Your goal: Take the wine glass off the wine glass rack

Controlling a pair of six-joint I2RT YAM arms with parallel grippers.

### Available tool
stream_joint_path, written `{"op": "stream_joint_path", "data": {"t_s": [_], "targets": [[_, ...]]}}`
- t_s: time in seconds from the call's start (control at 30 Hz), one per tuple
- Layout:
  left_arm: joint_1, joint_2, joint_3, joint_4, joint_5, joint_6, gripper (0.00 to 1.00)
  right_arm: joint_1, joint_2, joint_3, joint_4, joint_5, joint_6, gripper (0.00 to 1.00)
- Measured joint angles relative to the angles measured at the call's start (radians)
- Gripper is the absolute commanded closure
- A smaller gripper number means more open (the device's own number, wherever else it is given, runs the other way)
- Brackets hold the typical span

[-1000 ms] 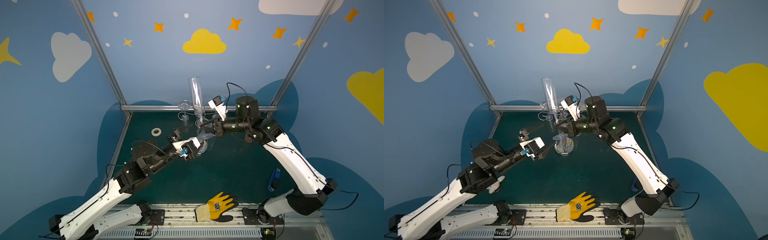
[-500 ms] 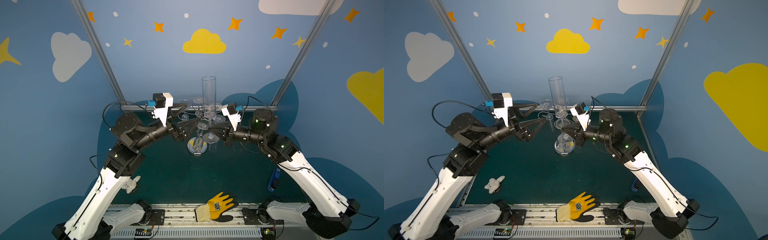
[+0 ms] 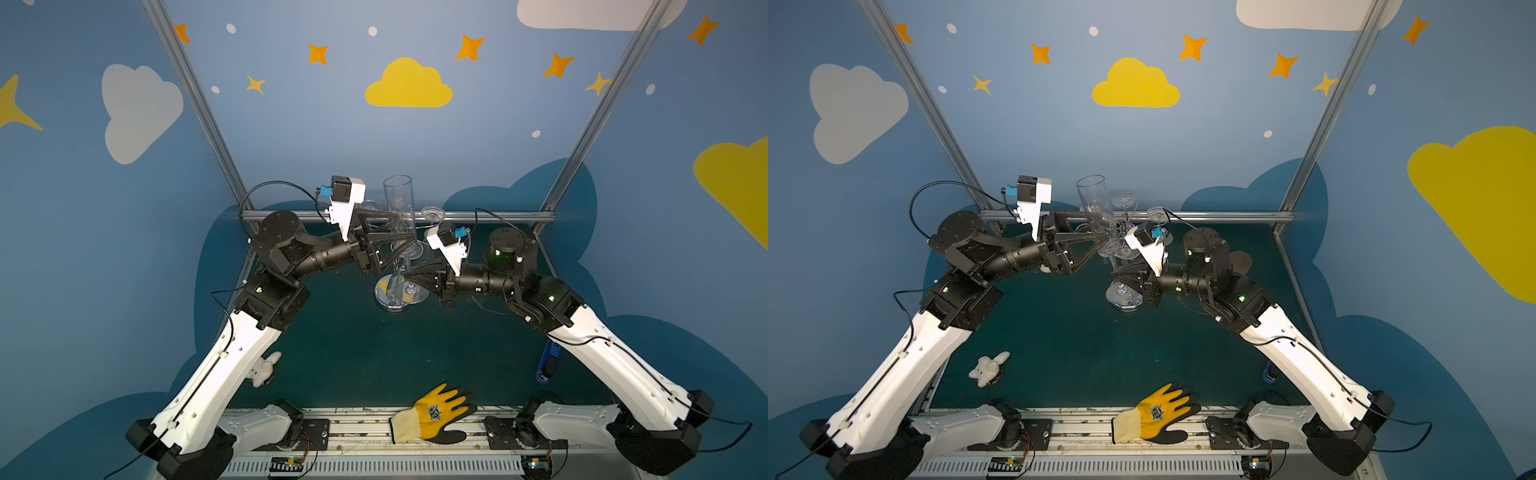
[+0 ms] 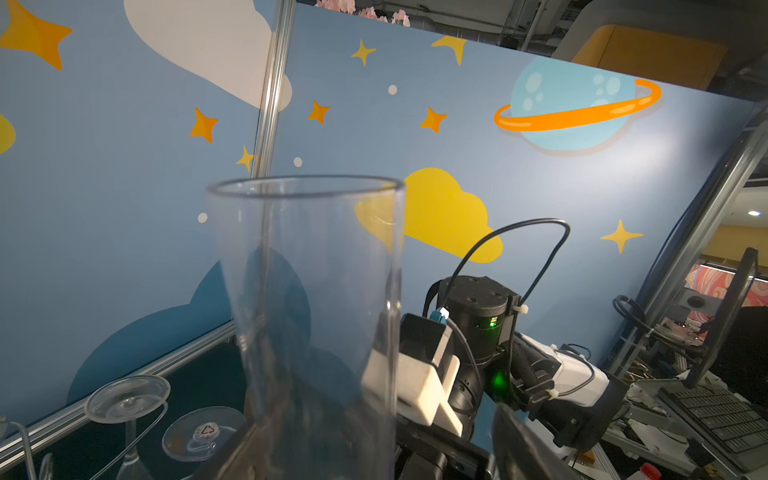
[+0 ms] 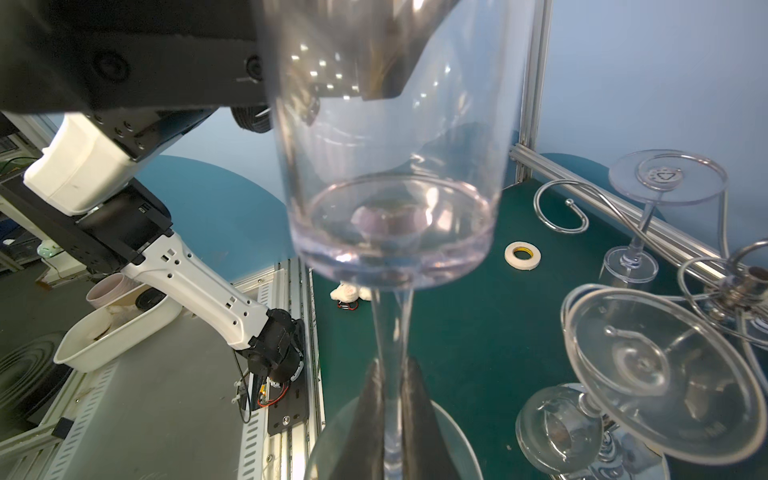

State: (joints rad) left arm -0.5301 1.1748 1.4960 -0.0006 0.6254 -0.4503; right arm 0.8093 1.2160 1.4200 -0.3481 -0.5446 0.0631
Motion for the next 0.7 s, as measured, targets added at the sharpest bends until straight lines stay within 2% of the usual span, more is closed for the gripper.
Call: {"op": "stream_joint_path", "data": {"t_s": [0.33,0.7], "targets": [[0.002,0.005,0.000,0.028,0.008,-0.027,0.29,0.040,0.000,-0.034,0.023,0.002,0.000,1.00],[0.002,0.006,-0.021,0.061,-0.002,-0.032,0.45,0.066,0.000,-0.047,0.031,0.010,-0.002,1.00]]}}
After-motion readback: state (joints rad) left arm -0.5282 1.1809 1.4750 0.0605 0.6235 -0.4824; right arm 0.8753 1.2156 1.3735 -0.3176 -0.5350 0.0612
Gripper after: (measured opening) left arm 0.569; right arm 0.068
